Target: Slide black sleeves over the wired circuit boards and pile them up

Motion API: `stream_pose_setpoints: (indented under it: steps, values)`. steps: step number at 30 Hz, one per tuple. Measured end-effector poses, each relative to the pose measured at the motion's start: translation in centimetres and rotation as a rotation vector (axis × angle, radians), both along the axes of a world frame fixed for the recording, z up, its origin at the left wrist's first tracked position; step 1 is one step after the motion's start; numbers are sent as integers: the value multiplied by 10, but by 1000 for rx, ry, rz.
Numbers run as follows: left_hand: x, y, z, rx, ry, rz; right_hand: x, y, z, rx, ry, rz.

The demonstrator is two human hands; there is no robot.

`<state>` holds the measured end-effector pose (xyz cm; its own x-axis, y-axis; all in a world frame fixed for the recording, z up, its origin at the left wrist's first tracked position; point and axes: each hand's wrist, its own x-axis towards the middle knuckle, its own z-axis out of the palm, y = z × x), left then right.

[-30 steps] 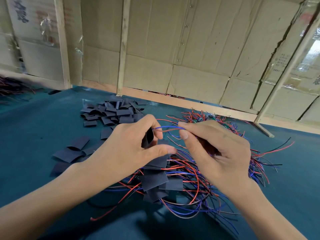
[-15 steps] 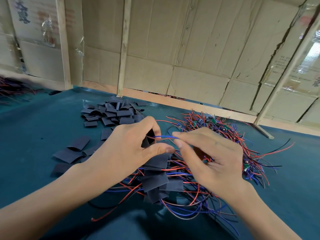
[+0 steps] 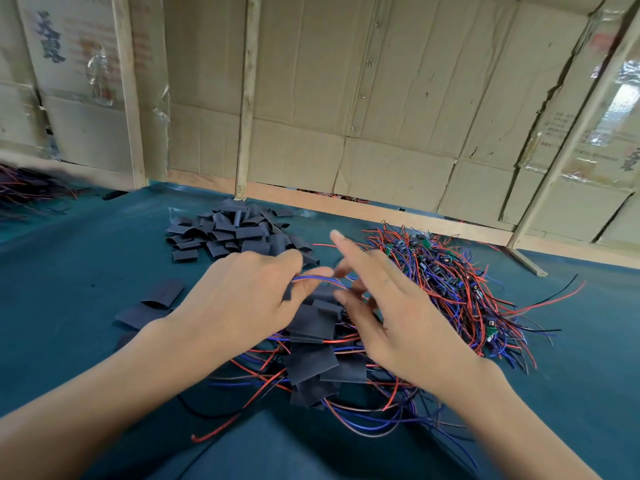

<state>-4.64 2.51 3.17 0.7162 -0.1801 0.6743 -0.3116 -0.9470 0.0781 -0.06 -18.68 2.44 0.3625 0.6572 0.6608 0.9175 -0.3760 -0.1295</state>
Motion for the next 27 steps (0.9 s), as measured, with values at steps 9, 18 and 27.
stream_pose_setpoints:
  steps: [9,18,27]
  values:
    - [19,18,-12,116,-66,102,7,-37,-5,261,87,-195]
    - [32,5,6,203,-244,36,5,-26,-26,289,-42,-145]
    - [33,-6,1,94,-242,133,1,-37,-19,288,-50,-122]
